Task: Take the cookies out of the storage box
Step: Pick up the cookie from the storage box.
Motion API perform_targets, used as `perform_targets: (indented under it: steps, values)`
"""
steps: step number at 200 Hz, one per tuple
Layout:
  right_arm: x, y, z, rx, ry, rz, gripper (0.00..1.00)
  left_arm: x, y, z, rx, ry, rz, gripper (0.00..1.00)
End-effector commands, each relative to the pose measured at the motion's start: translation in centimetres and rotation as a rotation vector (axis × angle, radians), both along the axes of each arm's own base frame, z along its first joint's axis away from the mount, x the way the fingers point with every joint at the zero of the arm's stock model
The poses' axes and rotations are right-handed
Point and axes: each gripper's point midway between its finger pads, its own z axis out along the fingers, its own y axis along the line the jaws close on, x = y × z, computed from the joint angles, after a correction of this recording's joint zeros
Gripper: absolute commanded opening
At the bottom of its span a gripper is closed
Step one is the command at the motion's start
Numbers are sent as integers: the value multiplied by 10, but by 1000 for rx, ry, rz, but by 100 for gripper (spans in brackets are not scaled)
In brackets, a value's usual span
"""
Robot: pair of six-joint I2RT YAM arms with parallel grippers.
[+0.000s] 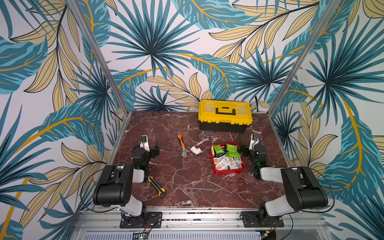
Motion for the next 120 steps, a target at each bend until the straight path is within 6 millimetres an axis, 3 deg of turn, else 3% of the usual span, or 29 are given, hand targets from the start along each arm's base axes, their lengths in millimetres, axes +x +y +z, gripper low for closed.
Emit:
perform_targets:
  steps: [1, 90, 120]
  values:
    - [1, 0, 5, 13, -23, 0, 99, 9, -3, 11, 11, -29, -16, 100]
    - [0, 0, 6, 14, -25, -1, 99, 8, -2, 11, 5, -33, -18, 100]
    - [-10, 1, 32, 12, -45, 10, 99, -5, 1, 33, 6, -102, 5, 100]
